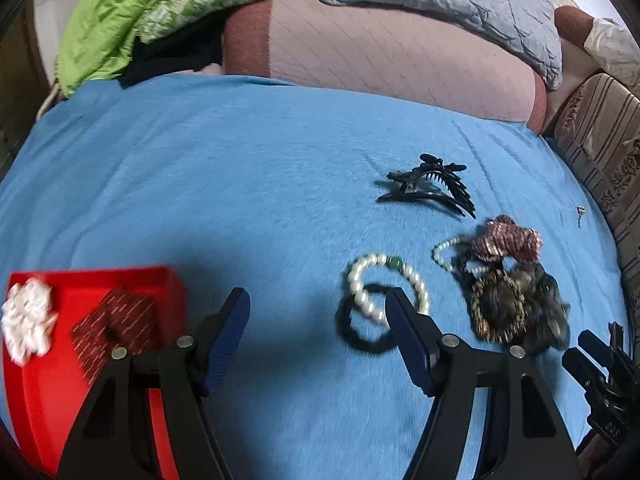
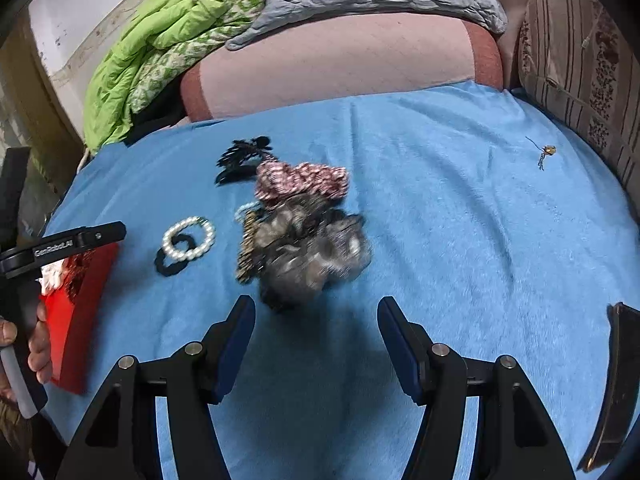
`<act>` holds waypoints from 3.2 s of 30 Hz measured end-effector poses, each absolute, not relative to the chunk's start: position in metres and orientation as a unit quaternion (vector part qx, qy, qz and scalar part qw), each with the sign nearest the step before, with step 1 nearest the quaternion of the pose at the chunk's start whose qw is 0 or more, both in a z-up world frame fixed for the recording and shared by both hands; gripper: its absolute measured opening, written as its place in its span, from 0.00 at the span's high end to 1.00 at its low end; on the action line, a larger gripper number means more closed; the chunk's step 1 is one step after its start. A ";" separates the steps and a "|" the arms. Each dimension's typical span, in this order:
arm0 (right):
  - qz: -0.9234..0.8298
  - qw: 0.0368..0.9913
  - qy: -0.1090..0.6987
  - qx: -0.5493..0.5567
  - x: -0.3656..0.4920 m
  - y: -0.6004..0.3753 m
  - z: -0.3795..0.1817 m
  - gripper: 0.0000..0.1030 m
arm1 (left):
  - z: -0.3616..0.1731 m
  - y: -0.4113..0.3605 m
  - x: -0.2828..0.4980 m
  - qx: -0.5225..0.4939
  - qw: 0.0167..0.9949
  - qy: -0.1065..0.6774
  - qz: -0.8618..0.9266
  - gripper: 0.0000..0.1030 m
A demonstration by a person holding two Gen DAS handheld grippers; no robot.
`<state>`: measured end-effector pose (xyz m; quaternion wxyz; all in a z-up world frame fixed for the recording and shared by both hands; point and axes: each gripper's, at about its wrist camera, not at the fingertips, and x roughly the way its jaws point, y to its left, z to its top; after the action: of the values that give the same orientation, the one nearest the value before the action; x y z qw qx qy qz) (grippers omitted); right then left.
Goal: Organize jewelry
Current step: 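Grasp the pearl bracelet with the left tool while the right grasps the red plaid scrunchie, then carry the pearl bracelet and plaid scrunchie over the red tray with both tools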
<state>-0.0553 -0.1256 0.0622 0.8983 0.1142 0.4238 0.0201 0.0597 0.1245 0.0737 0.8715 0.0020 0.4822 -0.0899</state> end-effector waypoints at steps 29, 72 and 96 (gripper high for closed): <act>0.053 0.883 0.447 0.137 0.074 -0.122 0.050 0.34 | 0.023 0.075 0.110 0.089 0.844 0.505 -0.157 0.85; 0.134 0.909 0.378 0.109 -0.080 -0.048 0.144 0.90 | 0.185 0.174 -0.065 -0.038 0.900 0.405 -0.157 0.91; 0.249 0.870 0.422 0.054 -0.097 0.086 0.130 0.90 | 0.138 0.337 -0.108 -0.063 0.906 0.418 0.012 0.91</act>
<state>-0.0968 0.0865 0.1303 0.8703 0.0542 0.4216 0.2487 -0.1078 0.3373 0.1383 0.9060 -0.0630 0.4183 0.0115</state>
